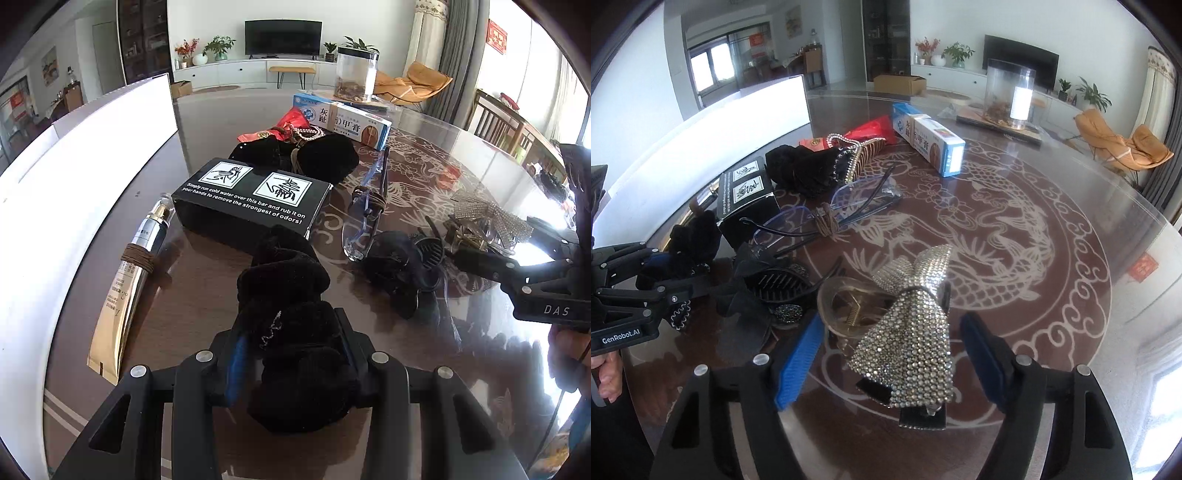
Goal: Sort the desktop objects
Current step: 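Close the left tool on the black velvet pouch while the right tool reaches the rhinestone bow, then lift the pouch with the left tool while the right tool closes on the rhinestone bow, then carry pouch and bow into the white cardboard bin and open both tools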
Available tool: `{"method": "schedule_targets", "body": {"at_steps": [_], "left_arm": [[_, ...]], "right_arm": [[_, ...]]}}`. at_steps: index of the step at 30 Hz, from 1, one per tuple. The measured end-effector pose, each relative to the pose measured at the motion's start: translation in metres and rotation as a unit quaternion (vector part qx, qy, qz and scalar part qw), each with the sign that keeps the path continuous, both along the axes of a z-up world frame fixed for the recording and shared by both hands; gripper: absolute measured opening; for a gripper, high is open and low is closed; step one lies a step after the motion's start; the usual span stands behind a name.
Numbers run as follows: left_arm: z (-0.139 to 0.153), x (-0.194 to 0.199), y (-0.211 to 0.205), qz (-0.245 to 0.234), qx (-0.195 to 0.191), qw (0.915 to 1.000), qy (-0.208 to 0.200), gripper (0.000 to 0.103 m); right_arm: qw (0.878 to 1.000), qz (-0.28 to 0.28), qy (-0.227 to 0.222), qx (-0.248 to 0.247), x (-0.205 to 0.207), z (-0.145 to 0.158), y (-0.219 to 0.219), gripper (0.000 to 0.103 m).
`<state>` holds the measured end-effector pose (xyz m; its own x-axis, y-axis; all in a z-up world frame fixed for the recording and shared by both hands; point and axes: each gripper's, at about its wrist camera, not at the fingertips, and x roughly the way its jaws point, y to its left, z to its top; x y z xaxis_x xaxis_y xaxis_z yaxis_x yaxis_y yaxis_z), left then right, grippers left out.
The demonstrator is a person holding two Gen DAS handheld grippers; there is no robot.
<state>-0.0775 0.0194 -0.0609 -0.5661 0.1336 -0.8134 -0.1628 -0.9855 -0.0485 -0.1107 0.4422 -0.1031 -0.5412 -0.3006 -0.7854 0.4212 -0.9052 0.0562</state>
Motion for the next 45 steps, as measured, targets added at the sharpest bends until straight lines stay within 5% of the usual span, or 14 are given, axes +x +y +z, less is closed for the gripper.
{"method": "schedule_targets", "body": {"at_steps": [4, 8, 18, 27, 32, 37, 41, 45], "left_arm": [[0.0, 0.001, 0.004, -0.008, 0.0, 1.0, 0.001, 0.042], [0.001, 0.003, 0.007, -0.018, 0.008, 0.9998, 0.0, 0.042], [0.021, 0.021, 0.006, -0.05, 0.074, 0.9955, 0.033, 0.04], [0.059, 0.054, -0.033, 0.019, 0.12, 0.9911, 0.054, 0.04], [0.105, 0.071, -0.085, 0.066, 0.118, 0.9877, 0.08, 0.04], [0.14, 0.066, -0.175, 0.15, 0.094, 0.9808, 0.082, 0.04], [0.126, 0.044, -0.251, 0.226, 0.074, 0.9708, 0.03, 0.04], [0.099, 0.03, -0.297, 0.272, 0.039, 0.9612, -0.023, 0.04]], "right_arm": [[1.0, -0.002, 0.008, 0.003, -0.001, 0.005, 0.0, 0.077], [1.0, 0.001, 0.007, 0.012, -0.006, 0.004, -0.001, 0.048], [0.998, -0.043, 0.025, -0.033, 0.049, 0.029, 0.042, 0.048], [0.998, -0.004, 0.04, -0.042, 0.082, 0.06, 0.031, 0.048], [0.993, 0.069, 0.062, -0.069, 0.077, 0.098, -0.034, 0.048], [0.979, 0.165, 0.067, -0.1, 0.058, 0.134, -0.143, 0.048], [0.96, 0.246, 0.066, -0.118, 0.044, 0.156, -0.25, 0.048], [0.948, 0.302, 0.063, -0.076, 0.024, 0.155, -0.352, 0.048]]}}
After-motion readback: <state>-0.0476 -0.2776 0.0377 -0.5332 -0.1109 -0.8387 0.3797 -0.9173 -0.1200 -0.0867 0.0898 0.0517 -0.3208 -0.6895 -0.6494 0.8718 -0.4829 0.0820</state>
